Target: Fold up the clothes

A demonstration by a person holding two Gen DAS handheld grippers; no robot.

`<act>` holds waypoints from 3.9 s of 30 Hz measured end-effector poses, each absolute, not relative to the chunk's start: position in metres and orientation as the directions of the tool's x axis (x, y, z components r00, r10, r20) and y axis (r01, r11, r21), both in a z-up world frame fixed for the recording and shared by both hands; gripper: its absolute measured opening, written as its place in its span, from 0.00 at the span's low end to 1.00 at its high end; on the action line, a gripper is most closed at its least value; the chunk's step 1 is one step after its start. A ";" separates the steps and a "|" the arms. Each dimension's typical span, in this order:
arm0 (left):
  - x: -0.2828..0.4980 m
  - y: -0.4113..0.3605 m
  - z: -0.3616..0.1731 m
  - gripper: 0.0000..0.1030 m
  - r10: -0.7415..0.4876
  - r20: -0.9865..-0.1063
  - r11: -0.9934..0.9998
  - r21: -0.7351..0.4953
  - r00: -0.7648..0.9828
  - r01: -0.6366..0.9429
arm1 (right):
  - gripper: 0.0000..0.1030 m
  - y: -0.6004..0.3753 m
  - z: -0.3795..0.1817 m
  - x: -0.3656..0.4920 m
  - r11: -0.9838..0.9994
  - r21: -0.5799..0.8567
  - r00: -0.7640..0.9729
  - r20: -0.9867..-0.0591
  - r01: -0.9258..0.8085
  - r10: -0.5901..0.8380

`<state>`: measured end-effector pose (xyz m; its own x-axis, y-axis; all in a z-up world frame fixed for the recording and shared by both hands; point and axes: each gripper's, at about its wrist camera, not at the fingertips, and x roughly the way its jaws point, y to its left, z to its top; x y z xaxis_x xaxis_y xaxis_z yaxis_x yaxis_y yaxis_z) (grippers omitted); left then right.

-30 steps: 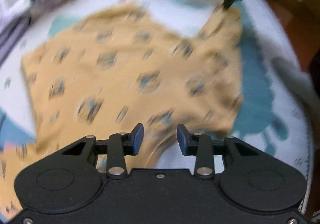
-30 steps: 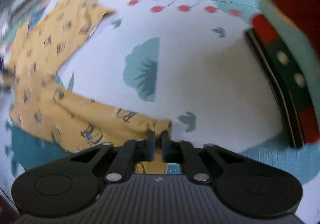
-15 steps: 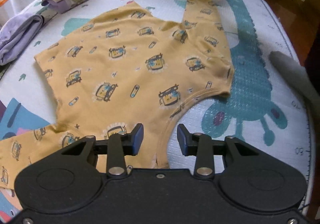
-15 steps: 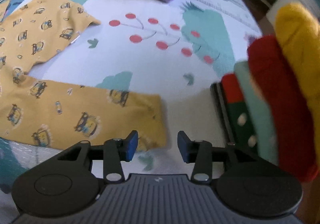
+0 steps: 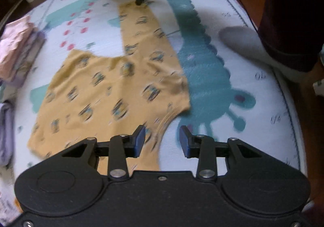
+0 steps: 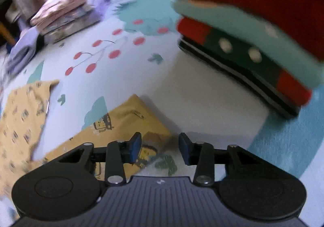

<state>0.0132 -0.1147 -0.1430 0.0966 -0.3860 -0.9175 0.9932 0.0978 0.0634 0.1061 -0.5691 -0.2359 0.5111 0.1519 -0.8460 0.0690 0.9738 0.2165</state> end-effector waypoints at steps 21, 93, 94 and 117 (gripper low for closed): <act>-0.005 -0.162 -0.196 0.34 -0.471 -0.880 0.000 0.068 0.060 0.998 | 0.18 -0.588 -0.231 0.086 0.998 0.057 0.465 -0.884 0.006 0.047; 0.165 0.245 -0.223 0.30 -0.259 -0.802 0.879 -0.427 0.538 -0.213 | 0.30 -0.137 -0.215 0.033 -0.070 -0.040 -0.002 -0.855 -0.997 0.519; 0.167 0.244 -0.224 0.28 -0.248 -0.803 0.883 -0.418 0.542 -0.214 | 0.28 -0.134 -0.218 0.030 -0.070 -0.048 0.005 -0.854 -0.996 0.520; 0.191 0.242 -0.224 0.01 -0.108 -0.818 0.961 -0.232 0.565 -0.151 | 0.30 -0.104 -0.225 0.007 -0.146 0.089 -0.149 -0.865 -0.985 0.479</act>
<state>0.1911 0.2425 -0.2243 0.5652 -0.1083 -0.8178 -0.1513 0.9609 -0.2318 0.0067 -0.1037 -0.2251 -0.1493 0.4792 -0.8649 -0.9853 -0.1456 0.0894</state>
